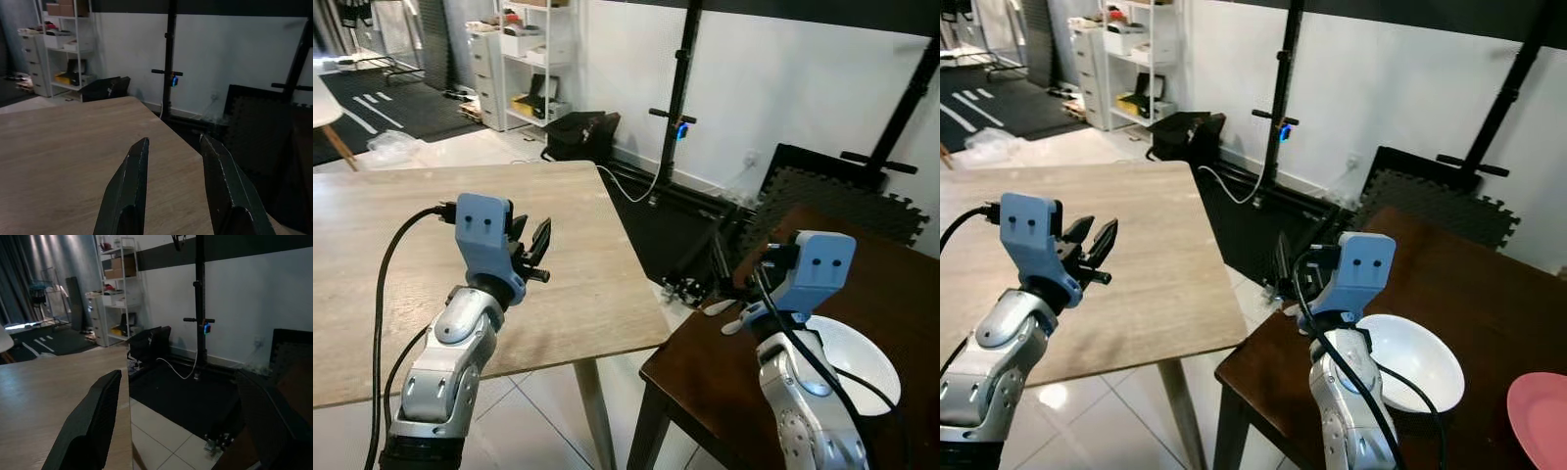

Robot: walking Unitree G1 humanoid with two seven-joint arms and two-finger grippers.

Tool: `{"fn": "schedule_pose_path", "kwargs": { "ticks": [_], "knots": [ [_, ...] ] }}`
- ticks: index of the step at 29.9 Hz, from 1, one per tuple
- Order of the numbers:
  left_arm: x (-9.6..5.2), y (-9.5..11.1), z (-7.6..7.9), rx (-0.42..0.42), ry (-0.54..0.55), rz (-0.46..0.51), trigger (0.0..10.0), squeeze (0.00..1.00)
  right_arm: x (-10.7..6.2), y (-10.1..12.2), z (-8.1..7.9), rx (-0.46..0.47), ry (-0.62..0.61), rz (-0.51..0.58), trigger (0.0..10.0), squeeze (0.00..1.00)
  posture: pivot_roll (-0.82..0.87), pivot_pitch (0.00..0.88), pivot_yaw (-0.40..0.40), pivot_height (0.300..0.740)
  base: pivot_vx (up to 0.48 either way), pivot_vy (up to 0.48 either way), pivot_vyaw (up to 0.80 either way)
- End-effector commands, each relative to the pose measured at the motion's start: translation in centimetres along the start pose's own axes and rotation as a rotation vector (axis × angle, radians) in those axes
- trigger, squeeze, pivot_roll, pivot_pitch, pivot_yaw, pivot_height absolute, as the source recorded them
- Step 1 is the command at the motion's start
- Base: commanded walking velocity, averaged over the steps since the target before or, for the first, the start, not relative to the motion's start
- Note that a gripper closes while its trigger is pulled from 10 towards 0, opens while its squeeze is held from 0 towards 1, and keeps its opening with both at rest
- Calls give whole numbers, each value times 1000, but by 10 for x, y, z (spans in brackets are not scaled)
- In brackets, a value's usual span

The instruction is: Setting the table

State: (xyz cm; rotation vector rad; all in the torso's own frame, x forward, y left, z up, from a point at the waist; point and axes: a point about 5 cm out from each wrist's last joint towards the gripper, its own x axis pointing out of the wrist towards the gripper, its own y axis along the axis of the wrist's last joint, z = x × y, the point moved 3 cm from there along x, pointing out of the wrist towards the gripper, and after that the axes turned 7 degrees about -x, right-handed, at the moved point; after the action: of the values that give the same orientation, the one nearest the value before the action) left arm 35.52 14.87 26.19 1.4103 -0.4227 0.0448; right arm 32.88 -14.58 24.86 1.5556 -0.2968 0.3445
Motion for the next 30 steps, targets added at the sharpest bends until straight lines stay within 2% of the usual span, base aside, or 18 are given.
{"fn": "schedule_pose_path", "kwargs": {
  "ticks": [1,19,26,30],
  "knots": [
    [0,-3,-4,2,17,-17,10000,0,-2,-1,0,-3,-3,-8,10000,0,29,0,-9,740,0,480,0],
    [1,-3,-3,5,12,-15,10000,0,-1,-1,0,-12,2,-8,10000,0,28,0,-11,740,0,480,0],
    [1,-3,-3,7,8,-16,10000,0,-1,-1,1,-16,0,-8,10000,0,28,0,-11,740,0,480,584],
    [2,-3,-2,8,8,-19,10000,0,-1,-1,1,-13,-1,-8,10000,0,24,0,-8,740,0,411,0]
  ]
}}
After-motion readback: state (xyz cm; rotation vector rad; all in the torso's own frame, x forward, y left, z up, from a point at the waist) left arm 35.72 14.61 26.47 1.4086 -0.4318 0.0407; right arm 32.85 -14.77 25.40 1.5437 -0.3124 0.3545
